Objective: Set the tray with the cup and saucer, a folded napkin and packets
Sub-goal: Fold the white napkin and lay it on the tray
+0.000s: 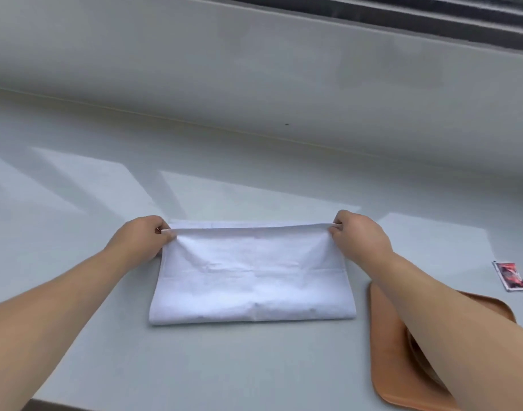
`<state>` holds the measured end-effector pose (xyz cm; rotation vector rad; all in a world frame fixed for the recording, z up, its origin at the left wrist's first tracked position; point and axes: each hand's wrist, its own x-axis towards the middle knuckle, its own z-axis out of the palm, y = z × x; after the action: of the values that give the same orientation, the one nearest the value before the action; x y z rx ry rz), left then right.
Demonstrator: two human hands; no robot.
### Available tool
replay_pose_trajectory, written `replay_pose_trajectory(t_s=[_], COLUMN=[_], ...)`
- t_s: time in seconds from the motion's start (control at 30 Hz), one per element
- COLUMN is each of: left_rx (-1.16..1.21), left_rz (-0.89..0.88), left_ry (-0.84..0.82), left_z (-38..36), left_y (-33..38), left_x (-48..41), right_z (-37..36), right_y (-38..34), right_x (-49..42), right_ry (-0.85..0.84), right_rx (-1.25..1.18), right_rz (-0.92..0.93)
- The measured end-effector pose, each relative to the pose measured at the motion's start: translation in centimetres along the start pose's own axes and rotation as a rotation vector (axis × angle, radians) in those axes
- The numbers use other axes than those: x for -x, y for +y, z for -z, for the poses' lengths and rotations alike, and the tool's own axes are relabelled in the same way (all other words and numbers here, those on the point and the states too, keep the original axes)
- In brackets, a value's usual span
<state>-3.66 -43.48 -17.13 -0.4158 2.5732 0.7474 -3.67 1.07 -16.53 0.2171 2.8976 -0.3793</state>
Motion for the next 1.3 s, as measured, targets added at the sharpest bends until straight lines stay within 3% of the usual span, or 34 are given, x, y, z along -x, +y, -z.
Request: replay_pose_trajectory(t_s=[0.4,0.57,0.63,0.73,0.9,1.07,1.2,1.3], left_rx=[0.156,-0.021,-0.152,-0.302,-0.494,-0.660,-0.511,-0.261], left_rz=[-0.019,0.005,-0.028,-0.228,-0.530,-0.567,-0.633,-0.421], left_ry=[0.031,0.084,0.187,0.258,-0.032,-0.060,0.149,0.162], left_z=[-0.4,-1.1,-1.4,-2.0,-3.3,-4.3,-5.5,-5.0], left_y=[-0.5,-0.3,-0.5,-0.9,-2.7,-5.3,-5.3,-4.0], left_x=[-1.6,-2.3,-1.8,0.1,6.1,11.2,12.8,12.0], right_z=[-0.3,-1.6,-1.9,-1.8,-1.7,-1.3,-1.7,-1.1], right_y=[-0.4,-0.2,-0.2,-0.4,0.8,3.3,3.7,2.9], right_x=[-2.3,-2.8,-2.2,0.1,6.8,11.1,11.7,10.6], right_ry=[-0.041,-0.054,0.036,0.136,-0.204,-0.308,-0.223,-0.191], right_rx=[-0.195,-0.074,-0.014,0.076,0.316,0.478,0.449,0.135], right_rz=[-0.067,-0.067,-0.072,0.078,0.542,0.617,0.566,0.359])
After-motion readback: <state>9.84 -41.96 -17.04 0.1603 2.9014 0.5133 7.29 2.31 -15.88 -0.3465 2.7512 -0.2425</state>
